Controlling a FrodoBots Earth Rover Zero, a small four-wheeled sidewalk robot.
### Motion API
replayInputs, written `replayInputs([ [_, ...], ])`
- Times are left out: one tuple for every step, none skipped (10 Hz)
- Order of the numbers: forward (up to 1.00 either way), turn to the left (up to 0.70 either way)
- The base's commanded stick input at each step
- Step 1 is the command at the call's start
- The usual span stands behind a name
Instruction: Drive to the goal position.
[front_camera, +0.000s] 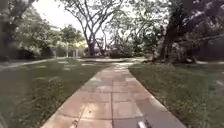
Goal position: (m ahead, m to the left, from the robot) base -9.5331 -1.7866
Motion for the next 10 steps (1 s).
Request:
replayInputs([
  [0.7, -0.35],
  [0.7, -0.35],
  [0.7, -0.28],
  [0.7, -0.08],
  [0.7, 0.02],
  [0.7, 0.02],
  [0.7, 0.02],
  [0.7, 0.02],
  [0.7, -0.01],
  [0.7, -0.12],
])
